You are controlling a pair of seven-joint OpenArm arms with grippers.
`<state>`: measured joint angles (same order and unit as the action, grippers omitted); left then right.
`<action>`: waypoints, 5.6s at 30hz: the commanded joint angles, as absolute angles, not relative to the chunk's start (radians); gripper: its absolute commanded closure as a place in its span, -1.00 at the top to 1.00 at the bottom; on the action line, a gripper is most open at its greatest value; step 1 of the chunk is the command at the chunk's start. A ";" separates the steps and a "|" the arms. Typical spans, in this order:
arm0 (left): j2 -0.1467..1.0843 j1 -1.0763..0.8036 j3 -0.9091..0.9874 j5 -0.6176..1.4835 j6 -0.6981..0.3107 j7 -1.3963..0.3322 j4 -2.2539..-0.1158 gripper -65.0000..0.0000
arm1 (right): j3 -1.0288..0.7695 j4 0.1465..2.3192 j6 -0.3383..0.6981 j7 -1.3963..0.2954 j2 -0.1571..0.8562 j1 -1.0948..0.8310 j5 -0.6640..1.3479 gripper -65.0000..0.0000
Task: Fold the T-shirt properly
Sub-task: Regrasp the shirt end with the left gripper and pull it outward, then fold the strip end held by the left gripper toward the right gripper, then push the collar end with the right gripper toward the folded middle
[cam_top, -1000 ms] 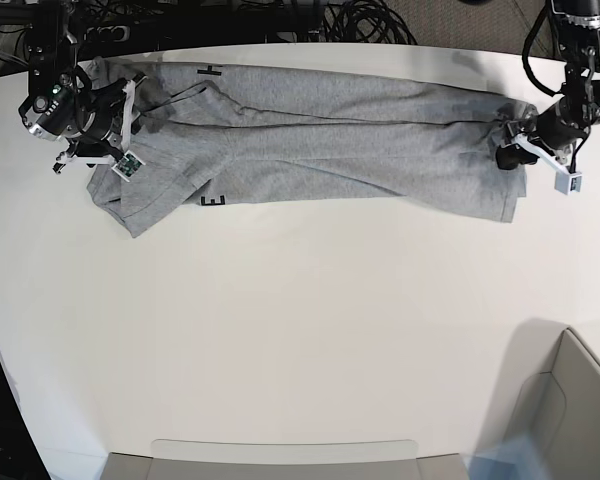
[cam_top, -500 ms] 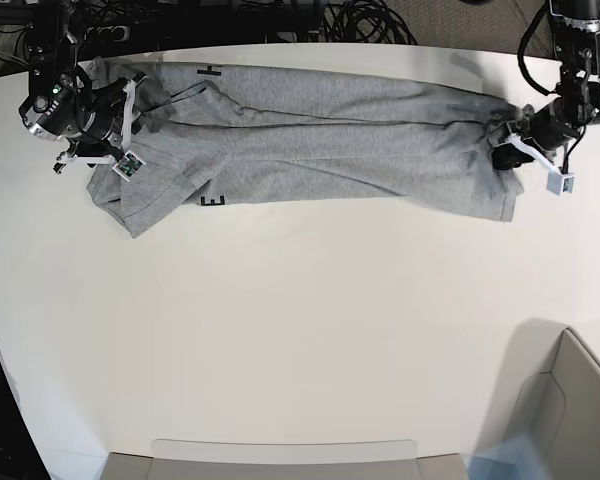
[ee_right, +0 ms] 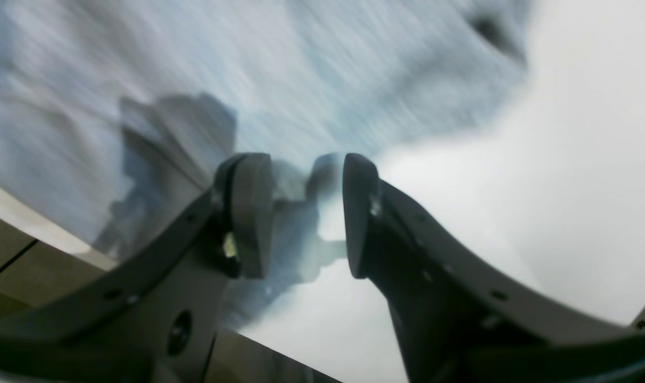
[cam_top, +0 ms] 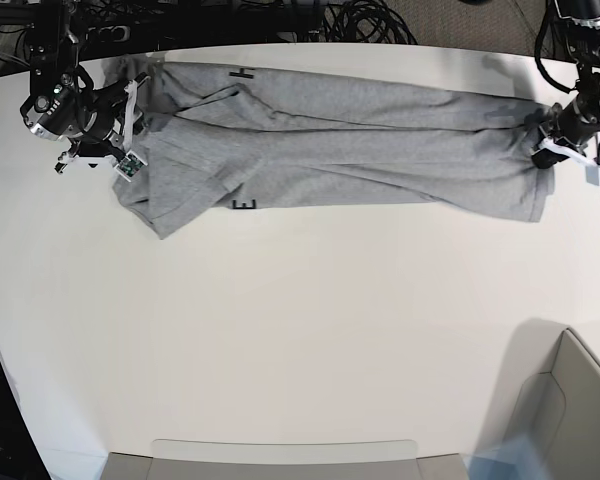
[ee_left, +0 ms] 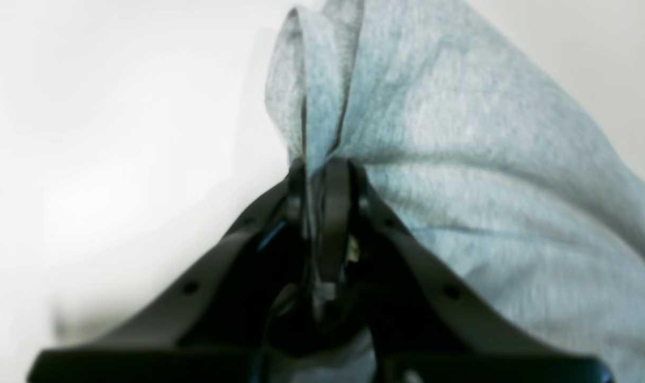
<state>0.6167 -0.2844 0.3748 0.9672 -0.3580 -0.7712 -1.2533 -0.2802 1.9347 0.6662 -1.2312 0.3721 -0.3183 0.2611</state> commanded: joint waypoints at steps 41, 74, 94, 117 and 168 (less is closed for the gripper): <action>0.357 -0.387 0.220 0.969 -0.036 -1.038 -2.020 -1.00 | -0.278 1.956 0.680 -1.222 0.346 -0.308 0.266 -0.31; 0.245 -0.331 -0.222 0.630 0.005 -1.000 -2.028 -0.38 | -0.278 1.952 0.680 -1.222 0.346 -0.309 0.266 -0.31; 0.237 -0.331 -0.054 0.631 0.005 -0.974 -2.035 -1.00 | -0.366 1.962 0.684 -1.219 0.332 -0.306 0.291 -0.31; 0.240 -0.335 -0.061 0.630 -0.001 -0.977 -2.034 -1.00 | -0.673 1.518 0.698 -1.221 0.274 -0.291 0.875 -0.31; 0.232 -0.337 -0.059 0.668 -0.004 -0.977 -2.034 -1.00 | -0.455 1.363 0.698 -1.185 0.179 -0.077 0.479 -1.00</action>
<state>0.2321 -0.3405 -0.0635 0.6556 0.0036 -0.9901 -2.0117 -0.4477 1.3682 0.6819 -1.1122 0.1562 -0.0696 0.6022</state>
